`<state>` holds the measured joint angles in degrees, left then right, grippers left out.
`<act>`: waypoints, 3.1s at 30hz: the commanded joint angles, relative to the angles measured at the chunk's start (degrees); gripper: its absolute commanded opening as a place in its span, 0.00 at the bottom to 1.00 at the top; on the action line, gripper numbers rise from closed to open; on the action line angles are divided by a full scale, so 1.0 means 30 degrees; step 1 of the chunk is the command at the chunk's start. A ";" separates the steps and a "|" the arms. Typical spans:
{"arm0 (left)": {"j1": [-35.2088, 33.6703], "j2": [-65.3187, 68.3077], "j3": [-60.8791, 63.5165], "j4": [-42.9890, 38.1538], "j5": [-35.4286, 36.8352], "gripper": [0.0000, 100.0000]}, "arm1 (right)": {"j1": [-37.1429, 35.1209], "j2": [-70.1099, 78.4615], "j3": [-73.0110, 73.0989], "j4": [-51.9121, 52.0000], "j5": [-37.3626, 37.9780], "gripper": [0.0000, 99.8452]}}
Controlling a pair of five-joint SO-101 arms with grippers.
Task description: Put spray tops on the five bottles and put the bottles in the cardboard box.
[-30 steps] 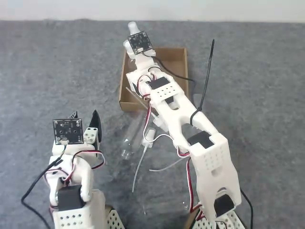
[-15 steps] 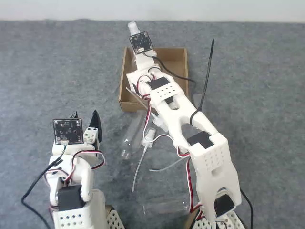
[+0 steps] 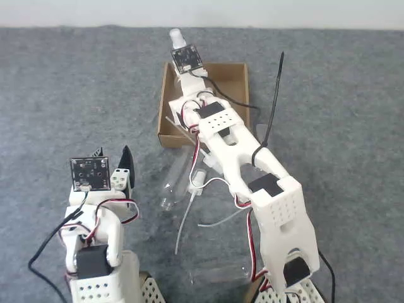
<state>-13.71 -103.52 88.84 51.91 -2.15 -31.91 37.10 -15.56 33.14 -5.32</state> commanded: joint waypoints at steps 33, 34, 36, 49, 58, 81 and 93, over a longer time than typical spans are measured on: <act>-0.0527 -0.0293 -0.0630 -0.0645 0.0234 0.17 | -0.0806 -0.9070 -0.0264 1.2938 -0.0176 0.31; -0.0498 -0.0293 -0.0601 -0.0645 0.0234 0.17 | -0.0835 -0.9275 -0.0264 1.3495 -0.0176 0.31; -0.0469 -0.0293 -0.0396 -0.0908 0.0234 0.17 | -0.0835 -0.9626 -0.0264 1.4608 -0.0176 0.32; -0.0557 -0.0293 0.0278 -0.2081 0.0176 0.17 | -0.0835 -1.3084 -0.0264 2.0352 -0.0147 0.32; -0.0410 -0.0293 0.0220 -0.2286 0.0176 0.17 | -0.0864 -1.4637 -0.0264 2.2784 -0.0147 0.32; -0.1201 -0.0293 0.1949 -0.3722 0.0117 0.17 | 0.1685 -2.0615 1.1194 1.8916 0.0293 0.32; -0.1231 -0.0293 0.1978 -0.3634 0.0117 0.17 | 0.3766 -2.0293 1.4476 1.2821 0.4337 0.32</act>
<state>-17.05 -103.52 95.43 42.86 -1.98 -21.27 -22.15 28.13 74.64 6.73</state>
